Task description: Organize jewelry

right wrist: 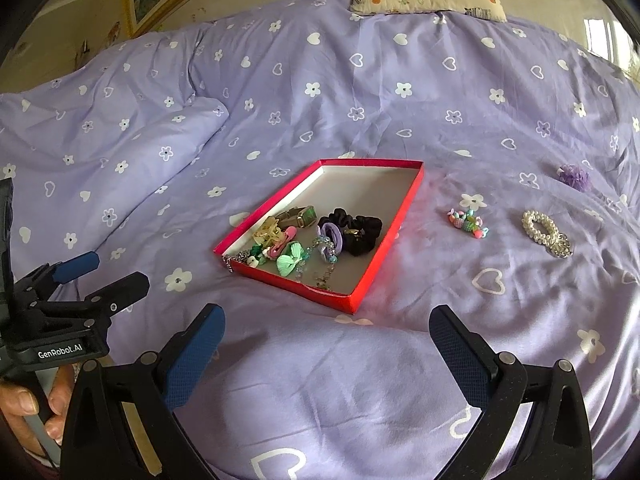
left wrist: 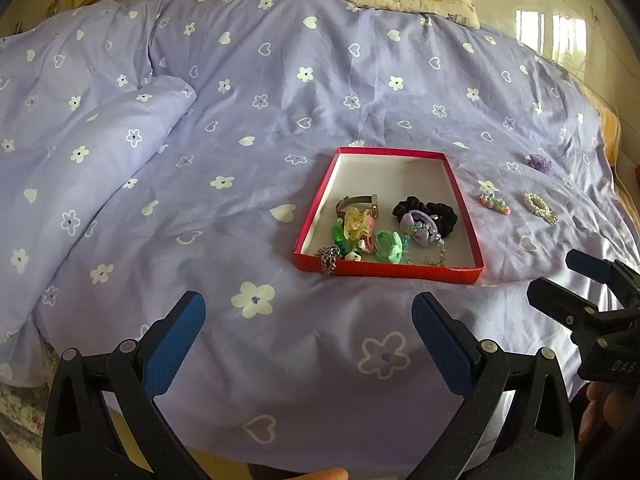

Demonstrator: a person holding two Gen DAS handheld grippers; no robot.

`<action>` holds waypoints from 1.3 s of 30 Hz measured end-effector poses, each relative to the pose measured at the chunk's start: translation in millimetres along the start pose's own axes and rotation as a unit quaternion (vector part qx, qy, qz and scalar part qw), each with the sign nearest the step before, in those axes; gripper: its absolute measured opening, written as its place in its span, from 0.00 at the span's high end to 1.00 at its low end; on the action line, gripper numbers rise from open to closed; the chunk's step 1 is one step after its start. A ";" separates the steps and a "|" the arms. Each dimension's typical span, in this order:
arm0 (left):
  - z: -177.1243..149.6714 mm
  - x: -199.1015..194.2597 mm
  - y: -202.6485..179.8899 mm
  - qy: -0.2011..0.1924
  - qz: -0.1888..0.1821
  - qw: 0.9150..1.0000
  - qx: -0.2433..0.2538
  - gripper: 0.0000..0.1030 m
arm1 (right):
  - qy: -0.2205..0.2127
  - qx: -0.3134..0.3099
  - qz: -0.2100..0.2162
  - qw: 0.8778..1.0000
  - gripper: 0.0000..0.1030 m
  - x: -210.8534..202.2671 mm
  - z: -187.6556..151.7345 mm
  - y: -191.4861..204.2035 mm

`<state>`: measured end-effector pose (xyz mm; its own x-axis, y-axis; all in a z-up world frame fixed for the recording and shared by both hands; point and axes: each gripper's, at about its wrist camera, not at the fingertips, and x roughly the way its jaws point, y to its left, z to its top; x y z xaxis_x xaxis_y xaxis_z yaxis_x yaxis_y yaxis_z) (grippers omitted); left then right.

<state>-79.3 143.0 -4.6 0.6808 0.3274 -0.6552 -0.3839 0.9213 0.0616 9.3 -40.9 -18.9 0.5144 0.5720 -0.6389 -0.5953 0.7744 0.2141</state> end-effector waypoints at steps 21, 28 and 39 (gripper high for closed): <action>-0.3 -5.7 0.4 -0.007 0.003 1.000 0.000 0.00 | -0.002 -0.003 0.001 1.000 0.00 -3.9 0.6 5.0; -0.9 -5.4 0.2 -0.006 0.003 1.000 0.000 0.00 | -0.002 -0.004 0.001 1.000 0.00 -4.4 0.5 5.9; -2.5 -8.3 -0.2 -0.007 0.003 1.000 -0.001 0.00 | -0.002 -0.004 0.001 1.000 0.00 -4.5 0.3 5.8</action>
<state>-86.4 139.6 -1.0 0.6867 0.3353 -0.6450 -0.3888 0.9191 0.0638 3.7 -38.8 -14.6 0.5164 0.5741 -0.6355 -0.6006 0.7717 0.2092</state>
